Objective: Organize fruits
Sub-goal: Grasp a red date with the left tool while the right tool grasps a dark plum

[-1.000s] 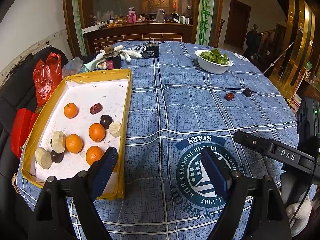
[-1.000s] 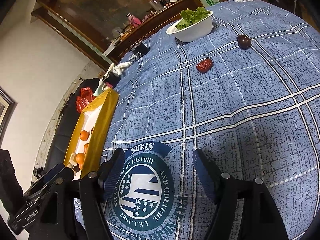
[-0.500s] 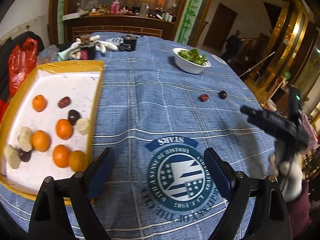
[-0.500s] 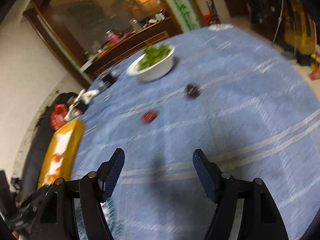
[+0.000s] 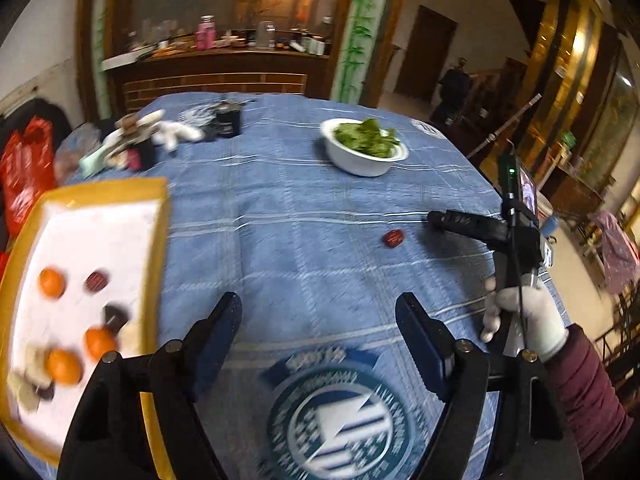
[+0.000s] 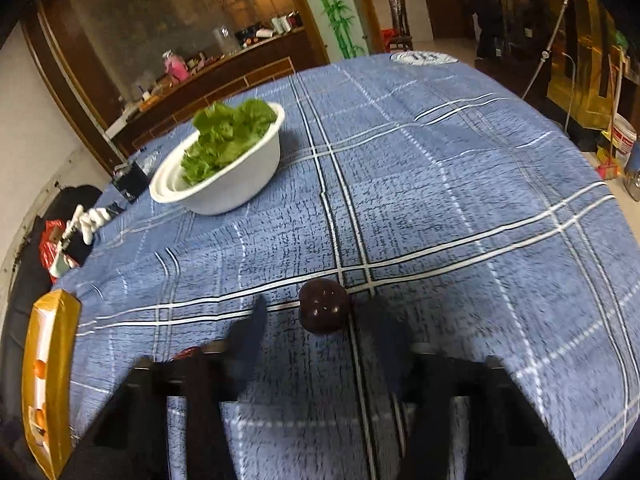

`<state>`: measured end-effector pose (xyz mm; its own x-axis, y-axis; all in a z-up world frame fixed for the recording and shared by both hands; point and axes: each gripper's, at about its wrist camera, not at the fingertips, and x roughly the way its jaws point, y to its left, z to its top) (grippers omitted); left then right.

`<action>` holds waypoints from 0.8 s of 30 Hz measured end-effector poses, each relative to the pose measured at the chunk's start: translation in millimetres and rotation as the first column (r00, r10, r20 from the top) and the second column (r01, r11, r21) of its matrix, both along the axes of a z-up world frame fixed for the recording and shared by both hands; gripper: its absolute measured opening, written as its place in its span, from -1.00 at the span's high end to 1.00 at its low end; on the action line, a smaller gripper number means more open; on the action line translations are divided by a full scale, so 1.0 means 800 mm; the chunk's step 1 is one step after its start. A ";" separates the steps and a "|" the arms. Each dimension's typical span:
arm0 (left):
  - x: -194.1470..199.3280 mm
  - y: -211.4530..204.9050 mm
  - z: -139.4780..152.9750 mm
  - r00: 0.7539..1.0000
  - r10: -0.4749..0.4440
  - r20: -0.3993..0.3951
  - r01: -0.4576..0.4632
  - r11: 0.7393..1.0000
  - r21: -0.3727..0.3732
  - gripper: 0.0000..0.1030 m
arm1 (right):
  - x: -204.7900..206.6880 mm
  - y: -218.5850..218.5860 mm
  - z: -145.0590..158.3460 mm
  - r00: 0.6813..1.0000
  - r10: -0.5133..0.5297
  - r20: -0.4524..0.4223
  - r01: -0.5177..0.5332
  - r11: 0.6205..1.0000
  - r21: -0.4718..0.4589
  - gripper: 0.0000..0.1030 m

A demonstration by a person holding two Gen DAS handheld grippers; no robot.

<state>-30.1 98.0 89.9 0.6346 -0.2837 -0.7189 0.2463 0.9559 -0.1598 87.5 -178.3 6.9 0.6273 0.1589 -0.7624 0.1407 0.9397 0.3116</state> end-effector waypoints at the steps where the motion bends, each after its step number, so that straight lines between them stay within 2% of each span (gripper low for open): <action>1: 0.008 -0.012 -0.003 1.000 -0.015 -0.004 0.015 1.000 0.007 -0.52 | -0.001 0.000 0.000 1.000 -0.001 0.004 0.001 1.000 -0.017 0.46; 6: 0.048 -0.076 -0.029 0.994 -0.102 -0.029 0.103 0.992 0.074 -0.52 | -0.010 -0.015 0.004 0.999 -0.001 0.032 0.000 1.000 0.019 0.47; 10: 0.075 -0.124 -0.051 0.984 -0.174 -0.027 0.176 0.976 0.126 -0.49 | -0.022 -0.035 0.018 0.997 -0.009 0.075 0.001 0.993 0.115 0.47; 11: 0.085 -0.136 -0.058 0.981 -0.192 -0.031 0.194 0.972 0.134 -0.41 | -0.023 -0.036 0.021 0.997 -0.008 0.081 -0.002 0.992 0.128 0.47; 13: 0.100 -0.153 -0.068 0.974 -0.220 -0.049 0.225 0.963 0.148 -0.03 | -0.025 -0.036 0.025 0.996 0.000 0.090 -0.014 0.989 0.150 0.47; 20: 0.140 -0.194 -0.105 0.962 -0.262 -0.078 0.273 0.933 0.235 0.05 | -0.025 -0.031 0.035 0.993 0.023 0.112 -0.043 0.982 0.182 0.47; 21: 0.143 -0.196 -0.111 0.961 -0.262 -0.088 0.276 0.930 0.242 0.39 | -0.024 -0.030 0.036 0.993 0.024 0.113 -0.044 0.982 0.182 0.47; 22: 0.144 -0.195 -0.112 0.960 -0.265 -0.089 0.279 0.931 0.237 0.58 | -0.024 -0.030 0.037 0.993 0.025 0.115 -0.045 0.983 0.180 0.47; 24: 0.142 -0.191 -0.113 0.964 -0.252 -0.085 0.265 0.938 0.224 0.59 | -0.024 -0.029 0.038 0.993 0.026 0.118 -0.047 0.983 0.175 0.47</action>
